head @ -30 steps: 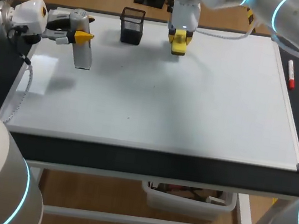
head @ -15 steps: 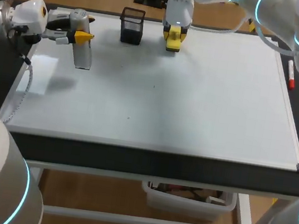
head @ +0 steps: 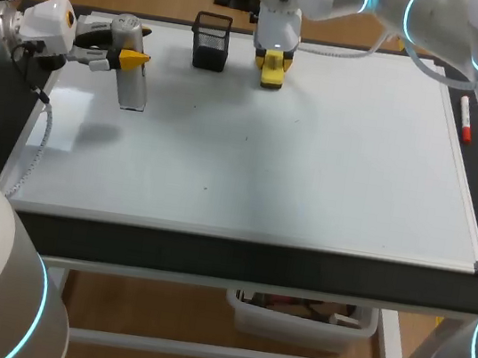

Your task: Pick up the inspection probe, press it on each red-marked spot on the whiteboard one by one, put down the probe, pick up the eraser, and wipe off all the red marks.

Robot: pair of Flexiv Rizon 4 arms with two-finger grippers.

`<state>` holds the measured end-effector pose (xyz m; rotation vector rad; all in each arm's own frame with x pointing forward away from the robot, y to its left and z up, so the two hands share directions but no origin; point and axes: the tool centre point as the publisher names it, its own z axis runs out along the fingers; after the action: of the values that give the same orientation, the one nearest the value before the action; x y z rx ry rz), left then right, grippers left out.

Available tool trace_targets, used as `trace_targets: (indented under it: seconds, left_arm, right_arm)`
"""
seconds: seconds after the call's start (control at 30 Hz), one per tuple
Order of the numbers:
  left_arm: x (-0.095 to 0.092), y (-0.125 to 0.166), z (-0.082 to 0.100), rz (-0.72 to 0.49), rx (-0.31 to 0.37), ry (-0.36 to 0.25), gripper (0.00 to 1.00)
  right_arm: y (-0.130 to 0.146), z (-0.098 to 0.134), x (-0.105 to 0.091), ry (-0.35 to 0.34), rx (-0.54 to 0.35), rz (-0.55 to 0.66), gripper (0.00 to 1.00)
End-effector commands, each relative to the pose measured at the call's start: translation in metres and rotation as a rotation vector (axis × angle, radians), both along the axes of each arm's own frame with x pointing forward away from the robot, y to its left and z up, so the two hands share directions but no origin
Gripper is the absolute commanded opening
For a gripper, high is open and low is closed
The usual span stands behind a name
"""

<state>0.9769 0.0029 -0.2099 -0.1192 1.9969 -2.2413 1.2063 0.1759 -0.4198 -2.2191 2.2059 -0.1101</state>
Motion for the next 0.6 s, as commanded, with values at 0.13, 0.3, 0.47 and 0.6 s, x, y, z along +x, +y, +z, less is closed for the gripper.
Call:
trace_targets:
  seconds: [0.13, 0.3, 0.47, 0.6]
  left_arm:
    - [-0.001, -0.001, 0.001, 0.004, -0.001, -0.002, 0.00]
    - [-0.001, -0.001, 0.001, 0.004, -0.001, -0.002, 0.00]
    - [-0.001, -0.001, 0.001, 0.004, -0.001, -0.002, 0.00]
    - [-0.001, -0.001, 0.001, 0.004, -0.001, -0.002, 0.00]
  right_arm:
    - [0.003, -0.015, 0.020, 0.152, 0.015, -0.009, 0.00]
    - [0.000, -0.017, 0.019, 0.165, 0.026, -0.016, 0.00]
    - [-0.003, -0.012, 0.020, 0.165, 0.020, -0.012, 1.00]
    - [-0.007, -0.007, 0.020, 0.158, 0.029, -0.022, 1.00]
